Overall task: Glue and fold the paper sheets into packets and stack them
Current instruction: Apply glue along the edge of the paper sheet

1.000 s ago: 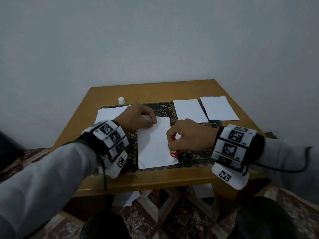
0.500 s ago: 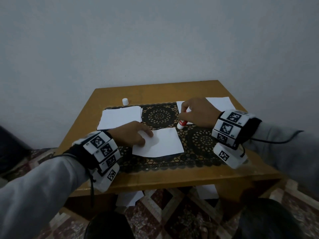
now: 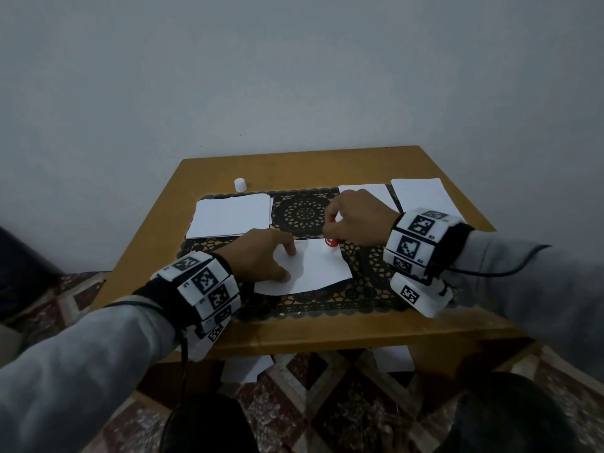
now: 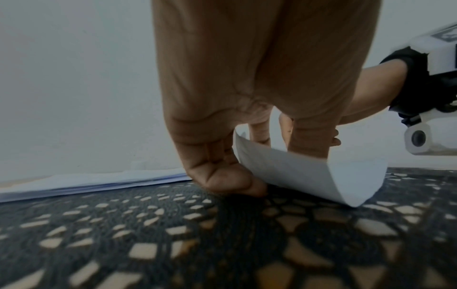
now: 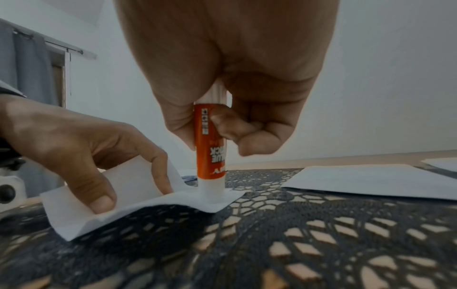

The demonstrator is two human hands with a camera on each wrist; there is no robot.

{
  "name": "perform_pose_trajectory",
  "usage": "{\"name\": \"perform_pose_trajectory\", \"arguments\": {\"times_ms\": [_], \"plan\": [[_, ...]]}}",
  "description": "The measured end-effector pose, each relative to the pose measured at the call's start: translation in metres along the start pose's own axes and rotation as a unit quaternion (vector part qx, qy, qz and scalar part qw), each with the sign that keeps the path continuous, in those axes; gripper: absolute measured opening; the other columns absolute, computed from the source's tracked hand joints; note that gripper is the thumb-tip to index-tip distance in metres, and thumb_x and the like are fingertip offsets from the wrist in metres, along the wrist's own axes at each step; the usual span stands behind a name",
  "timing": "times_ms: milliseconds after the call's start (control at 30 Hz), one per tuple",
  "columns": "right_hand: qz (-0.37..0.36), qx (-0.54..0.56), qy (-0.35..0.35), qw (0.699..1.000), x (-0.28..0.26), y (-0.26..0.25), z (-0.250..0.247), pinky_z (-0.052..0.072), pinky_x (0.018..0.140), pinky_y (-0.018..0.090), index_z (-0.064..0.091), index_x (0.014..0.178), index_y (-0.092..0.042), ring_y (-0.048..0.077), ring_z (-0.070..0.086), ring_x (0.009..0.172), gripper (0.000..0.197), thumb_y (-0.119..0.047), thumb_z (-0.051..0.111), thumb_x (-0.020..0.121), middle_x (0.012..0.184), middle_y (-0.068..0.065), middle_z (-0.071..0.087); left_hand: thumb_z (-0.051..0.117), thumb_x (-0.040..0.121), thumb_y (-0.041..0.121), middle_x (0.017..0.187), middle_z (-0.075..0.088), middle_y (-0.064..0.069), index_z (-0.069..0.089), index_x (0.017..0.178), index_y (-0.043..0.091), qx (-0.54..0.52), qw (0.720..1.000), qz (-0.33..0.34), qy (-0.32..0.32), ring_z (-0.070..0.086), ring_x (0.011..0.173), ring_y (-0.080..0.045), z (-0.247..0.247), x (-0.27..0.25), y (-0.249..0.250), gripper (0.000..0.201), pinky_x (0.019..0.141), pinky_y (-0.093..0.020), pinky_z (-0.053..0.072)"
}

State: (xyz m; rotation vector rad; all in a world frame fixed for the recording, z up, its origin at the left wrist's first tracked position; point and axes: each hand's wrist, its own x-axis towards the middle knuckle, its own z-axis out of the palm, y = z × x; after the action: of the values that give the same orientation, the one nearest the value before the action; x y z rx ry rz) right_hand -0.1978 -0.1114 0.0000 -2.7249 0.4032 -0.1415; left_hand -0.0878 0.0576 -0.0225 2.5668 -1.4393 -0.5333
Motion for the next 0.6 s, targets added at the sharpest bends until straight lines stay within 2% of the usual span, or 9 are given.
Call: {"name": "perform_pose_trajectory", "arguments": {"times_ms": [100, 200, 267, 400, 600], "plan": [[-0.006, 0.003, -0.013, 1.000, -0.005, 0.000, 0.000, 0.048, 0.066, 0.032, 0.069, 0.073, -0.017, 0.017, 0.059, 0.075, 0.017, -0.029, 0.065, 0.084, 0.086, 0.001, 0.065, 0.076, 0.078, 0.031, 0.136, 0.051, -0.001, 0.059, 0.114, 0.026, 0.000, 1.000, 0.000, -0.003, 0.049, 0.118, -0.022, -0.001, -0.001, 0.001, 0.041, 0.095, -0.030, 0.039], [-0.016, 0.015, -0.025, 0.999, -0.012, 0.002, 0.000, 0.041, 0.061, 0.026, 0.068, 0.070, -0.018, 0.011, 0.053, 0.066, 0.017, -0.028, 0.066, 0.084, 0.076, -0.003, 0.061, 0.075, 0.078, 0.032, 0.135, 0.051, -0.001, 0.058, 0.114, 0.027, 0.003, 1.000, -0.001, -0.003, 0.049, 0.117, -0.022, -0.001, -0.002, 0.001, 0.040, 0.093, -0.028, 0.038], [-0.021, 0.017, -0.029, 0.999, -0.016, 0.004, 0.000, 0.039, 0.060, 0.025, 0.066, 0.069, -0.019, 0.009, 0.051, 0.062, 0.017, -0.027, 0.066, 0.084, 0.075, -0.003, 0.061, 0.075, 0.078, 0.032, 0.134, 0.052, -0.001, 0.058, 0.114, 0.027, 0.005, 1.000, -0.002, -0.001, 0.050, 0.116, -0.022, -0.001, -0.002, 0.001, 0.040, 0.092, -0.028, 0.039], [-0.027, 0.023, -0.031, 0.999, -0.017, 0.008, -0.001, 0.053, 0.070, 0.039, 0.065, 0.065, -0.023, 0.018, 0.062, 0.073, 0.017, -0.028, 0.066, 0.082, 0.080, 0.002, 0.069, 0.076, 0.078, 0.031, 0.133, 0.053, -0.001, 0.058, 0.114, 0.025, 0.010, 1.000, -0.001, -0.003, 0.050, 0.115, -0.022, -0.002, -0.002, 0.004, 0.040, 0.092, -0.030, 0.041], [-0.047, 0.033, -0.076, 0.995, -0.027, 0.007, -0.002, 0.053, 0.075, 0.045, 0.073, 0.072, -0.016, 0.021, 0.062, 0.076, 0.017, -0.029, 0.066, 0.079, 0.079, -0.002, 0.067, 0.075, 0.078, 0.030, 0.133, 0.053, -0.001, 0.057, 0.113, 0.027, 0.010, 1.000, -0.006, -0.010, 0.050, 0.114, -0.022, -0.003, -0.003, 0.005, 0.039, 0.091, -0.030, 0.041]]}}
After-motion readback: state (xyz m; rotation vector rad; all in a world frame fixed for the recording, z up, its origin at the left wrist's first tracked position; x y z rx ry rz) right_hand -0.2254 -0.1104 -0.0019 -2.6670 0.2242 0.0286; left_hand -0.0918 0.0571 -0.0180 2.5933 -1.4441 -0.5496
